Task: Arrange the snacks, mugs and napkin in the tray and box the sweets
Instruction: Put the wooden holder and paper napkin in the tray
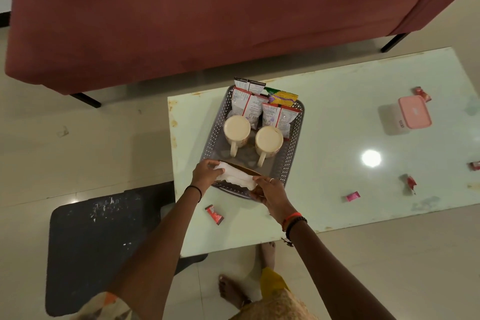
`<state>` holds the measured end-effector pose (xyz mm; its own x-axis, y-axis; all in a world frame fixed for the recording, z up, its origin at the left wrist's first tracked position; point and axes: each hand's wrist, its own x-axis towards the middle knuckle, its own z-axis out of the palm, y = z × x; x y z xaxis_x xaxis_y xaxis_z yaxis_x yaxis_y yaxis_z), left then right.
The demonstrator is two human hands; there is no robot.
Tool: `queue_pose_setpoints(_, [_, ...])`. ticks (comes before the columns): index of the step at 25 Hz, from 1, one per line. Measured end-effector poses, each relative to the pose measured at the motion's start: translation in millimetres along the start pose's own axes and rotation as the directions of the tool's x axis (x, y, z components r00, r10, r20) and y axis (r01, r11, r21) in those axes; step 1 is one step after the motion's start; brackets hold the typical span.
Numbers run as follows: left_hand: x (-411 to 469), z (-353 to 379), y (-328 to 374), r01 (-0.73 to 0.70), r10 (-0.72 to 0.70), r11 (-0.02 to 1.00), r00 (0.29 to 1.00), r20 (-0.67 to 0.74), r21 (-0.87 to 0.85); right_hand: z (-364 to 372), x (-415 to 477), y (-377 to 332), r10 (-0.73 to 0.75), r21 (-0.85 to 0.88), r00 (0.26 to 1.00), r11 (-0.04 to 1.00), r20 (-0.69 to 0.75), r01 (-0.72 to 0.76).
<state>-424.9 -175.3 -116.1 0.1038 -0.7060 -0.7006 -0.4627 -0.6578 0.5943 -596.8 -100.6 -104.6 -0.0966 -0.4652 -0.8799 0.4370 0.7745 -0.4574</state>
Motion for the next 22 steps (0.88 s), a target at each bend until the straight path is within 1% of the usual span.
queue_pose_setpoints(4, [9.0,5.9,2.4,-0.002,0.006,0.998,0.998,-0.059,0.064,0.0,9.5,-2.8,0.021,0.03,0.999,0.999,-0.047,-0.02])
queue_pose_setpoints(7, [16.2,10.4,3.3,0.017,-0.01,0.994,0.998,-0.064,0.11,-0.4,21.2,-2.8,0.0,-0.034,0.994,0.999,-0.109,-0.004])
queue_pose_setpoints(9, [20.5,11.8,2.3,0.02,-0.009,0.985,0.998,-0.069,0.171,0.3,29.5,-1.0,-0.006,-0.076,0.99,0.997,-0.141,-0.004])
queue_pose_setpoints(13, [25.7,12.2,0.3,-0.046,0.077,0.941,0.994,-0.081,0.335,4.0,40.4,-0.1,0.003,-0.126,0.982,0.992,-0.186,-0.027])
queue_pose_setpoints(18, [28.4,14.9,0.8,-0.054,0.108,0.881,0.99,-0.09,0.469,5.5,48.8,0.5,-0.043,-0.187,0.971,0.982,-0.235,-0.002])
queue_pose_setpoints(22, [26.0,17.2,-0.8,-0.061,0.113,0.878,0.99,-0.08,0.476,4.6,49.4,0.7,-0.021,-0.209,0.974,0.977,-0.226,-0.027])
